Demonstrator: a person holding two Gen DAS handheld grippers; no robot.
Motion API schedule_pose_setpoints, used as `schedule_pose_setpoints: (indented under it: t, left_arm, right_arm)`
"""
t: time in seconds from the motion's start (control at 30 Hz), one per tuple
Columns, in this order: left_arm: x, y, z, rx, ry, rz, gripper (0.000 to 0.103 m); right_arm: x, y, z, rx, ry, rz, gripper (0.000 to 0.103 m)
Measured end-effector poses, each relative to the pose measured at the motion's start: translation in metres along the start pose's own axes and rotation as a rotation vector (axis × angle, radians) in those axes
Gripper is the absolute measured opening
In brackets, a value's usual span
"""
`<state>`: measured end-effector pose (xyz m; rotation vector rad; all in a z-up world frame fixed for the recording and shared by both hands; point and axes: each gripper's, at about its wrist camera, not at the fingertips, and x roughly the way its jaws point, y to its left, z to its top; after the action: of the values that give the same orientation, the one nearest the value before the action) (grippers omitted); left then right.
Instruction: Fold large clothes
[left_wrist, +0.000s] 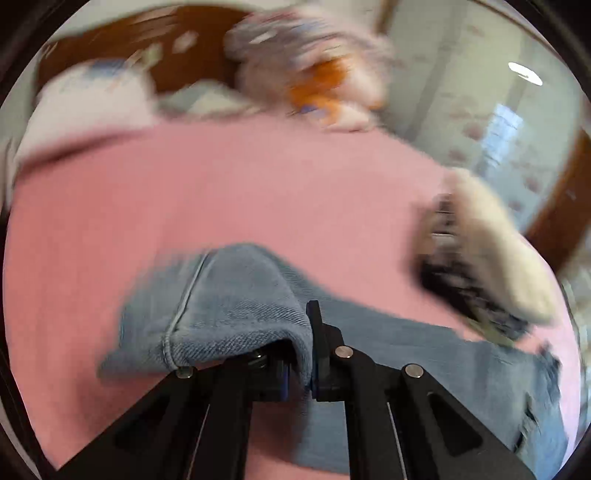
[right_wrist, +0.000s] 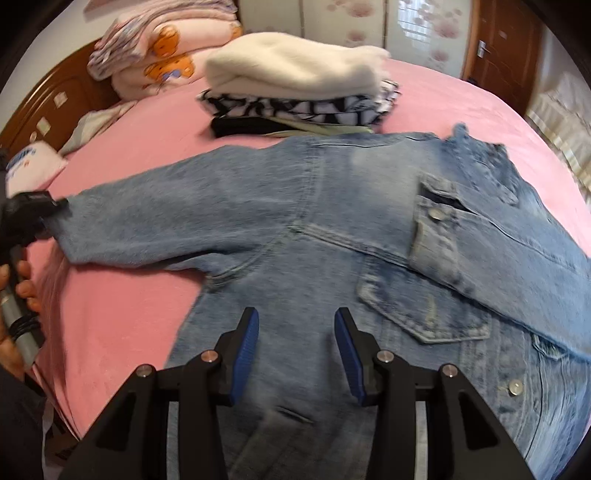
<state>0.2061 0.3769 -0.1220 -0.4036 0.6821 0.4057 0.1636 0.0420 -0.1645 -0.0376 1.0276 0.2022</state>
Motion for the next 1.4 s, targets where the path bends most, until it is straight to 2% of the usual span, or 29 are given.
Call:
schedule_pose_setpoints:
  t: [0.13, 0.2, 0.3, 0.37, 0.47, 0.53, 0.57, 0.6, 0.63, 0.67, 0.77, 0.93, 1.1, 1.23, 1.4]
  left_arm:
    - [-0.044, -0.105, -0.008, 0.196, -0.036, -0.169, 0.005]
    - [-0.063, -0.158, -0.026, 0.294, -0.027, -0.267, 0.005]
    - [-0.076, -0.223, -0.061, 0.409, 0.002, -0.358, 0.006]
    - [-0.072, -0.267, -0.095, 0.484, 0.065, -0.415, 0.006]
    - [-0.052, -0.311, -0.149, 0.579, 0.187, -0.433, 0.006]
    - [-0.037, -0.328, -0.182, 0.628, 0.284, -0.424, 0.016]
    - [-0.03, -0.335, -0.198, 0.646, 0.331, -0.417, 0.028]
    - [-0.024, -0.34, -0.21, 0.661, 0.365, -0.411, 0.043]
    - [-0.025, -0.341, -0.22, 0.672, 0.384, -0.414, 0.052]
    - [-0.025, -0.341, -0.227, 0.68, 0.399, -0.424, 0.066]
    - [-0.032, -0.343, -0.23, 0.675, 0.417, -0.462, 0.081]
    - [-0.051, -0.316, -0.21, 0.604, 0.504, -0.525, 0.082]
    - [-0.077, -0.276, -0.188, 0.509, 0.554, -0.577, 0.082]
    - [-0.093, -0.244, -0.174, 0.478, 0.517, -0.545, 0.082]
    - [-0.104, -0.197, -0.155, 0.426, 0.437, -0.438, 0.082]
  right_arm:
    - [-0.015, -0.034, -0.002, 0.076, -0.035, -0.004, 0.043]
    - [-0.025, -0.055, -0.004, 0.123, -0.059, -0.012, 0.043]
    - [-0.04, -0.088, -0.01, 0.186, -0.089, -0.028, 0.043]
    - [-0.05, -0.113, -0.015, 0.23, -0.106, -0.052, 0.043]
    - [-0.06, -0.151, -0.028, 0.297, -0.114, -0.086, 0.043]
    - [-0.063, -0.175, -0.037, 0.339, -0.11, -0.106, 0.043]
    - [-0.064, -0.187, -0.042, 0.361, -0.105, -0.116, 0.043]
    - [-0.065, -0.197, -0.047, 0.378, -0.1, -0.122, 0.043]
    - [-0.065, -0.206, -0.051, 0.396, -0.094, -0.127, 0.043]
    - [-0.064, -0.215, -0.056, 0.412, -0.087, -0.131, 0.043]
    - [-0.063, -0.23, -0.065, 0.444, -0.08, -0.128, 0.043]
    - [-0.064, -0.233, -0.066, 0.455, -0.094, -0.093, 0.043]
    - [-0.069, -0.213, -0.057, 0.397, -0.125, -0.048, 0.043]
    - [-0.07, -0.184, -0.047, 0.3, -0.136, 0.002, 0.043]
    - [-0.069, -0.137, -0.03, 0.126, -0.148, 0.056, 0.043]
